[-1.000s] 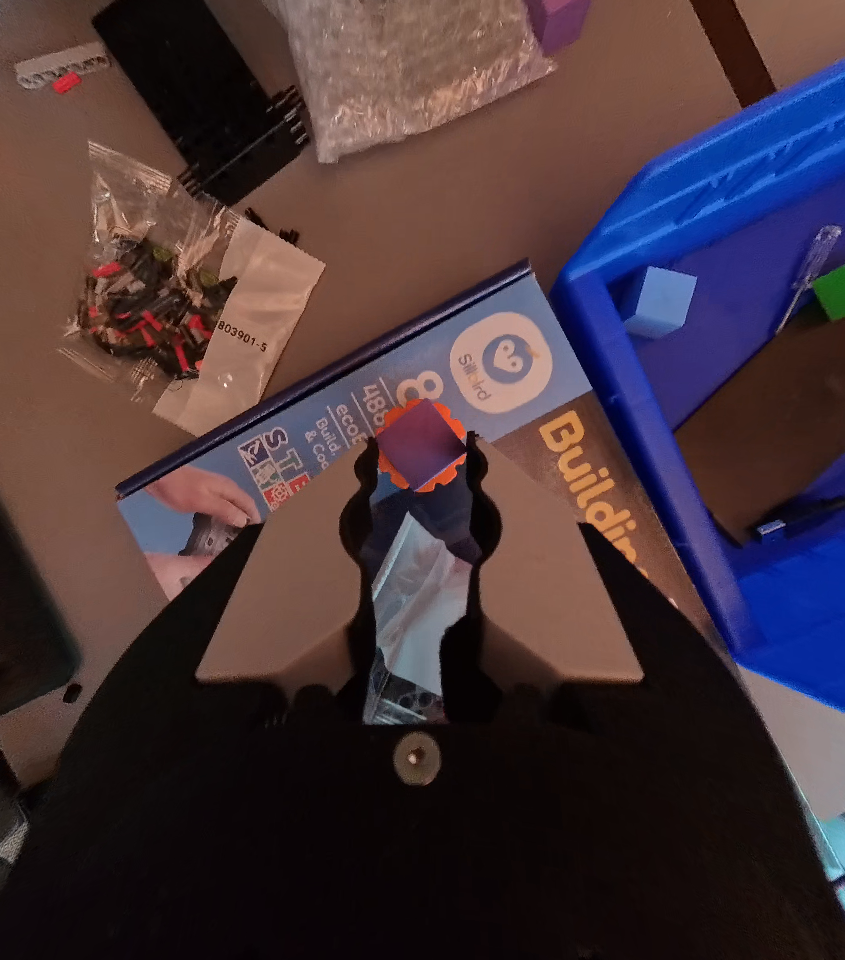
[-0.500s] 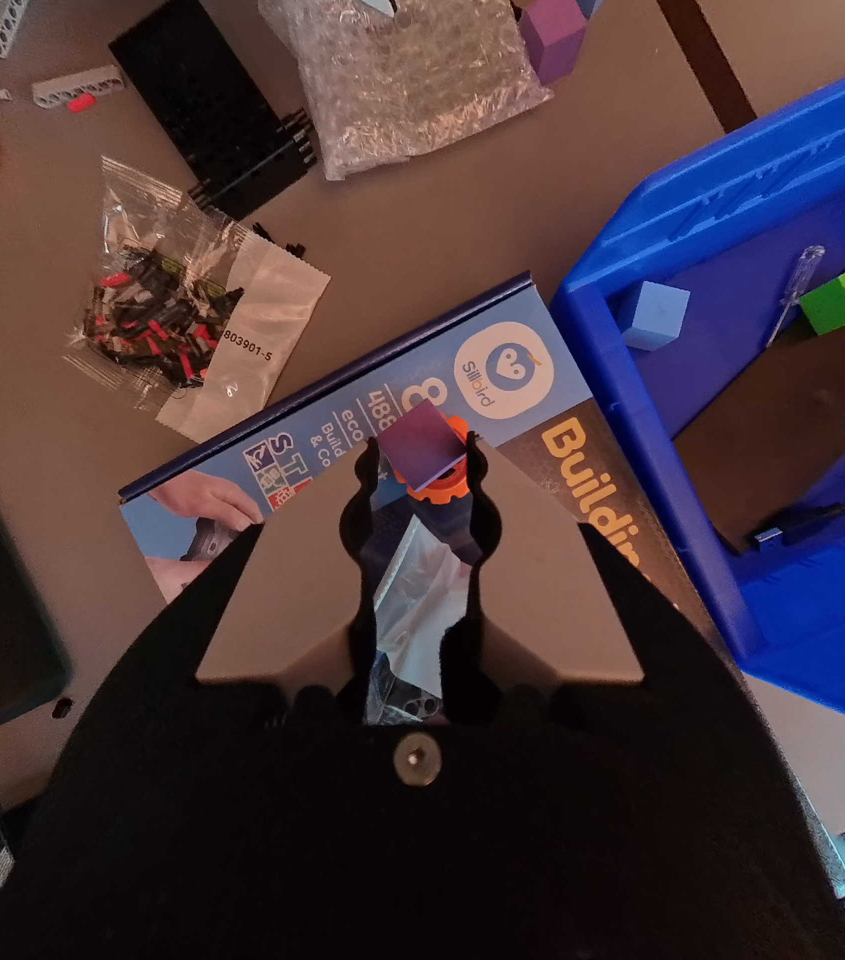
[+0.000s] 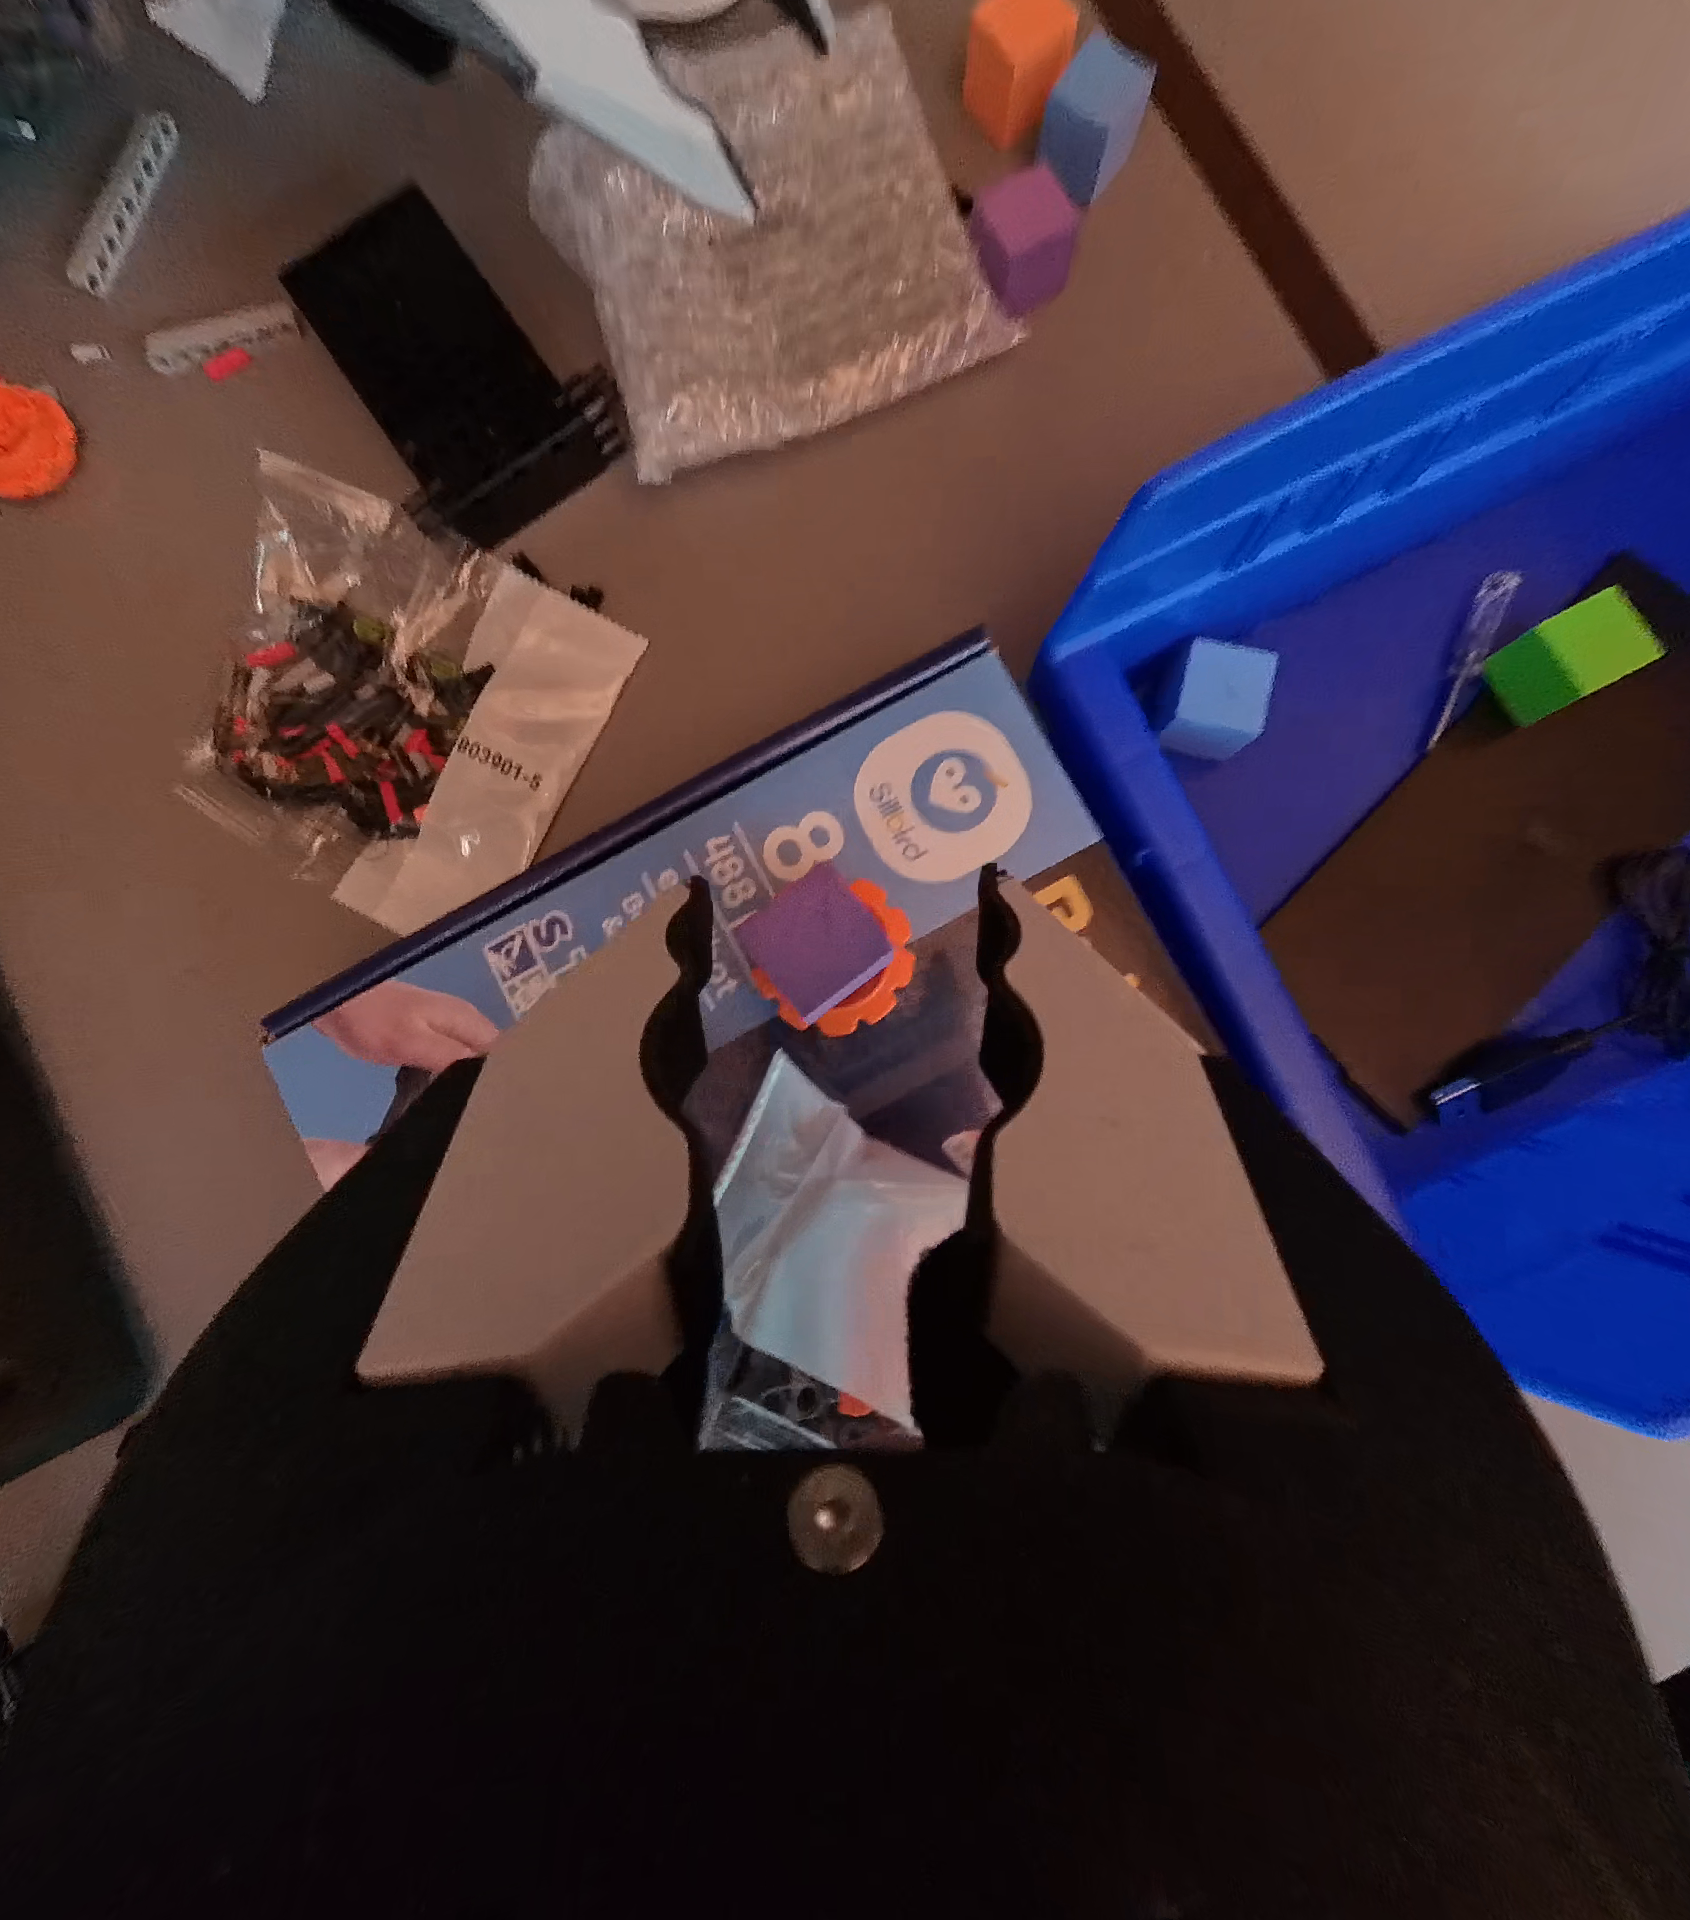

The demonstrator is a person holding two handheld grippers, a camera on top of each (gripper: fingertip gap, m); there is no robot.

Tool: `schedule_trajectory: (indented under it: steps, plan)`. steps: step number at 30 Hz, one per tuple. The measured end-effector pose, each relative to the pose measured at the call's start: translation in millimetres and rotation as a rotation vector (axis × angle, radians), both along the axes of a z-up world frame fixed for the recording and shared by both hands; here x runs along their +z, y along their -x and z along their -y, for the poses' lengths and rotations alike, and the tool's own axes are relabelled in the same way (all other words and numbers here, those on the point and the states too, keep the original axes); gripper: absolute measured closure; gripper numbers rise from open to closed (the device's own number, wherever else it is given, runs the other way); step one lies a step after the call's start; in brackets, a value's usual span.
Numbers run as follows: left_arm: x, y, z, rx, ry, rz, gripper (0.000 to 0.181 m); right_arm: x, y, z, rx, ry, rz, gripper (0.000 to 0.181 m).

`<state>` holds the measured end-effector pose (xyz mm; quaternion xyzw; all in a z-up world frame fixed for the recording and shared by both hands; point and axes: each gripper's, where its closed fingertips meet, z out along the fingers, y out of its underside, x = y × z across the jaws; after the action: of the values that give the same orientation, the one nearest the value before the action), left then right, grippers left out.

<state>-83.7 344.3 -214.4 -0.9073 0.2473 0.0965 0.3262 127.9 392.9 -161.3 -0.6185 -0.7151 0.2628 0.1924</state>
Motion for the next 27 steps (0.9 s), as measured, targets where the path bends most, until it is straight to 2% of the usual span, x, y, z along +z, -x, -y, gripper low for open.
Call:
schedule_trajectory:
  steps: [4,10,15,18,19,22,27]
  plan:
    - [-2,3,-1,0.010,0.003,-0.007,0.144,13,29,-39,-0.060,-0.023,-0.040,0.139]
    - [-3,9,0,0.028,0.003,-0.004,0.145,-40,76,-99,-0.134,-0.036,0.123,0.142]
    - [0,17,-1,0.047,-0.009,0.011,0.145,-83,88,-106,-0.113,-0.019,0.285,0.138]
    - [0,20,-3,0.052,-0.016,0.016,0.145,-96,89,-102,-0.090,-0.014,0.336,0.145]
    - [-1,21,-4,0.053,-0.017,0.016,0.145,-97,90,-98,-0.082,0.004,0.339,0.155]
    - [0,21,-8,0.047,-0.034,0.011,0.147,-89,87,-104,-0.096,-0.043,0.326,0.155]
    - [2,21,-24,0.022,-0.059,-0.009,0.151,-39,67,-93,-0.085,-0.050,0.196,0.156]
